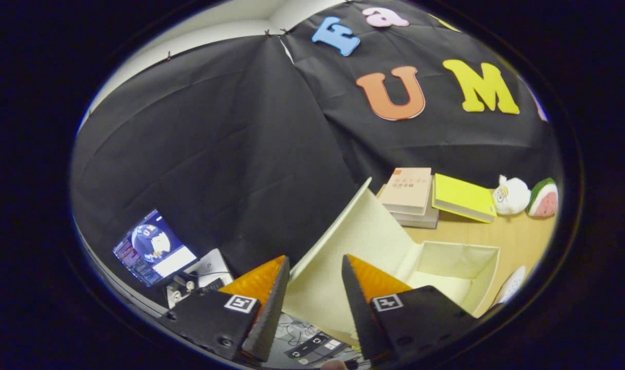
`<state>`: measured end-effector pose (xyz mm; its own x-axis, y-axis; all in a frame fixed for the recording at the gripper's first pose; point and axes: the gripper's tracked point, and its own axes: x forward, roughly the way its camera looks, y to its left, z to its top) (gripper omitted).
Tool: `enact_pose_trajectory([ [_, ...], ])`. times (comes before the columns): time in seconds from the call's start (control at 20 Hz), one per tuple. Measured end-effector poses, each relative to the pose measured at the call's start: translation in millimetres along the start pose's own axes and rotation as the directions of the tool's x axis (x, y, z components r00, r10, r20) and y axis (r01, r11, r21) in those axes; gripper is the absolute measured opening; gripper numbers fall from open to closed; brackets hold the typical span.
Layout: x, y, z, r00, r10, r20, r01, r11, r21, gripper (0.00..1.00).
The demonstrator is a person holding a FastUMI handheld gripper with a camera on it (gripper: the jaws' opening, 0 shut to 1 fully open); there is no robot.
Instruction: Open the storage box then place both shoes into the box .Put the left shoe in first, then the right shoe, with the right side of both shoes facing outward in a uniform manner.
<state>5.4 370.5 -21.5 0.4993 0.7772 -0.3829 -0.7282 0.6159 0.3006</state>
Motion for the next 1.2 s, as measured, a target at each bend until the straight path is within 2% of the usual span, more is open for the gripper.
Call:
enact_pose_trajectory([
  [0.1, -7.0, -2.2, 2.7, 0.999, -0.029, 0.028, 0.03, 0.999, -0.018, 0.8],
  [0.4, -44.2, -45.9, -1.0, 0.976, -0.193, 0.105, 0.199, 0.979, -0.049, 0.93],
  [0.75, -129.0, -136.3, -26.2, 0.902, -0.412, 0.129, 0.417, 0.909, -0.018, 0.94],
  [0.9, -175.4, -193.5, -44.6, 0.837, -0.533, 0.123, 0.536, 0.844, 0.008, 0.95],
  [1.05, -214.3, -243.5, -75.7, 0.784, -0.616, 0.075, 0.615, 0.787, 0.042, 0.95],
  [1.2, -241.4, -286.4, -112.1, 0.746, -0.666, -0.003, 0.665, 0.745, 0.059, 0.96],
])
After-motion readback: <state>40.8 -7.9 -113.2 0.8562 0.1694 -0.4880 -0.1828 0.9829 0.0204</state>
